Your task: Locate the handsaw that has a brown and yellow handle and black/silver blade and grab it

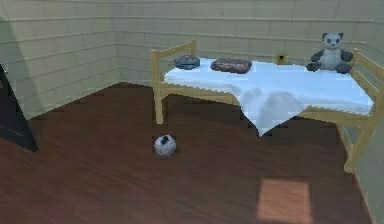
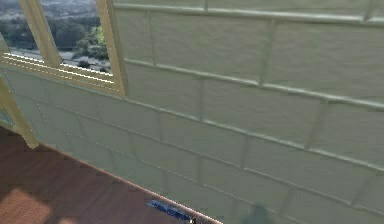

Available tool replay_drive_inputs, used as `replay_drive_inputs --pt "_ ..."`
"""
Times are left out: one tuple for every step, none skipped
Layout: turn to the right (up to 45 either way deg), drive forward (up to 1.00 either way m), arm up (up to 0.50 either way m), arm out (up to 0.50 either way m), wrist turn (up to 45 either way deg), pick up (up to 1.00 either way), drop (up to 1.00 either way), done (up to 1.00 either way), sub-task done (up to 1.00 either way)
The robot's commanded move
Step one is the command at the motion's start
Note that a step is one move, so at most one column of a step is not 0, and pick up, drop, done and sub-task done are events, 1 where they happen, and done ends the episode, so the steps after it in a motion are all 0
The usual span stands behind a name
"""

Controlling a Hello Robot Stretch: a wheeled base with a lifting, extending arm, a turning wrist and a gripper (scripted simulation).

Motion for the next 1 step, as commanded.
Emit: replay_drive_inputs --pt "0.0 0.0 0.0 0.0 0.0 1.0 0.0 0.0 0.0"
